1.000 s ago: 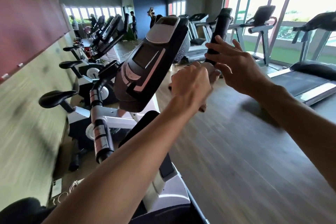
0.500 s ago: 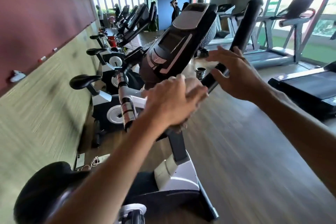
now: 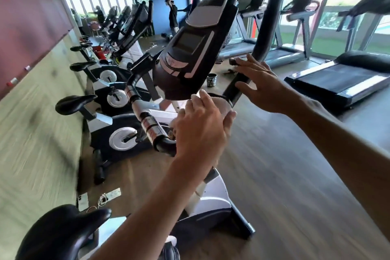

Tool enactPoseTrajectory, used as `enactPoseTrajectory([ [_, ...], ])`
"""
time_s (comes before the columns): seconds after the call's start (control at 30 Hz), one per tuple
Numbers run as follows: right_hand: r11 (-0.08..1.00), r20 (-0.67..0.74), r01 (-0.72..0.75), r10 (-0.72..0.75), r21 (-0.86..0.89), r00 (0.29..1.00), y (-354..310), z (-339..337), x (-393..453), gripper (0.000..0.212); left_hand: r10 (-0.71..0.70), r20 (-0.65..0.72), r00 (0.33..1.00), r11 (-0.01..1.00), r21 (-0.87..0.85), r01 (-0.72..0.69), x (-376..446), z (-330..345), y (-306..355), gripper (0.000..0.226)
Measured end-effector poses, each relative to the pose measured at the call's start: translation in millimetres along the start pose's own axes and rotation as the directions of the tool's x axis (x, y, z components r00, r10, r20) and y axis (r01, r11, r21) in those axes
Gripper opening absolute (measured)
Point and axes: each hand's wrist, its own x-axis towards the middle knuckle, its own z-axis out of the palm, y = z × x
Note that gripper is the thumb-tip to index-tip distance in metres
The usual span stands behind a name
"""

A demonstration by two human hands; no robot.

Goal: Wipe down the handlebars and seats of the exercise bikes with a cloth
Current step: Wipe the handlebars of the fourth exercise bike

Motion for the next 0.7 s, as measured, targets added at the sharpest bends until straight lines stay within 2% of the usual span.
enactPoseTrajectory([
  [0.1, 0.999, -0.005, -0.051, 0.051, -0.003, 0.999, -10, 1, 1, 0.052, 0.025, 0.043, 0.999, 1.000, -0.007, -0.025, 28, -8, 16, 0.092],
  [0.27, 0.998, -0.034, -0.063, 0.063, 0.009, 0.997, -16, 5, -3, 0.050, 0.068, -0.018, 0.998, 0.994, -0.079, -0.069, 11, 1, 1, 0.090],
  [0.4, 0.999, -0.037, -0.040, 0.040, 0.011, 0.998, -15, 9, -5, 0.049, 0.061, -0.051, 0.997, 0.998, -0.022, -0.062, -14, 7, -16, 0.087],
  [0.5, 0.999, -0.051, -0.048, 0.047, -0.006, 0.998, -17, 11, -7, 0.050, 0.054, -0.015, 0.998, 0.998, -0.012, -0.054, 4, 0, -9, 0.091],
  [0.7, 0.998, -0.057, -0.059, 0.058, -0.011, 0.997, -19, 15, -6, 0.049, 0.079, -0.048, 0.996, 0.996, -0.033, -0.080, 31, -4, 0, 0.095],
])
